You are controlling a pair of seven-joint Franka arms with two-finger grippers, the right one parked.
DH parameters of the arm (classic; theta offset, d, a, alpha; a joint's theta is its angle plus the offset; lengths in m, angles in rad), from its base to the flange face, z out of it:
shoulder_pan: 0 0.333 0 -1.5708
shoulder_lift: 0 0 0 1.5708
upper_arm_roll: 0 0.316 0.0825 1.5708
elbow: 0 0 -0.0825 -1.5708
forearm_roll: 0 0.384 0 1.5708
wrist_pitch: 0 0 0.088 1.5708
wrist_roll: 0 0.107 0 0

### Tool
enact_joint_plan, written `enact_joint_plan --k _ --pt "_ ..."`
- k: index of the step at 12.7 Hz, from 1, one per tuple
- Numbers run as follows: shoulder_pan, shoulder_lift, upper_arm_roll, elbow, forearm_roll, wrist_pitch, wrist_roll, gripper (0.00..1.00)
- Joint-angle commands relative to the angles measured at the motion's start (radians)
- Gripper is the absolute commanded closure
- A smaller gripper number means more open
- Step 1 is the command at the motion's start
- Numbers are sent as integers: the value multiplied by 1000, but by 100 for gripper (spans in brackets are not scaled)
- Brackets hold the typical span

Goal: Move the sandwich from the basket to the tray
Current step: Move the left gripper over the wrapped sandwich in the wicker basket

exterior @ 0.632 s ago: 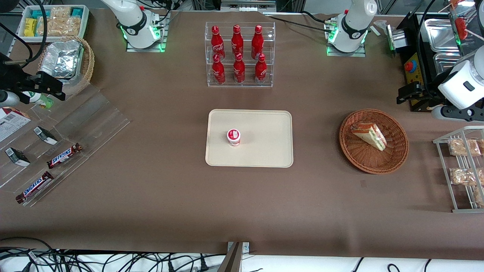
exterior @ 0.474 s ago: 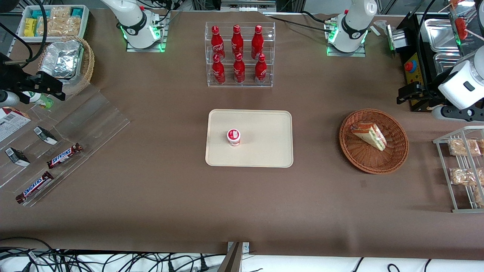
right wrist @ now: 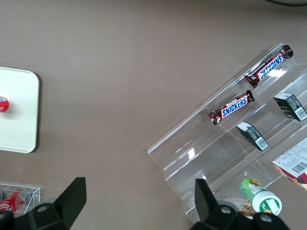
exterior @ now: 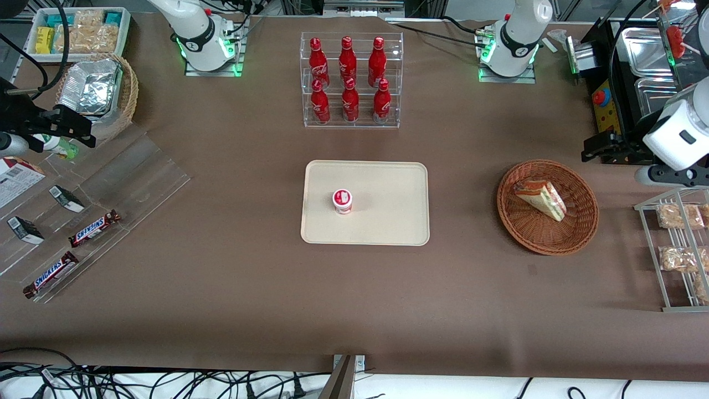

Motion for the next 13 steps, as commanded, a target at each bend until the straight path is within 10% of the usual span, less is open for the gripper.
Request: enact_joint_plan --k 1,13 --pt "2 -10 -4 -97 47 82 -101 0" --pt "25 -84 -13 -642 162 674 -757 0"
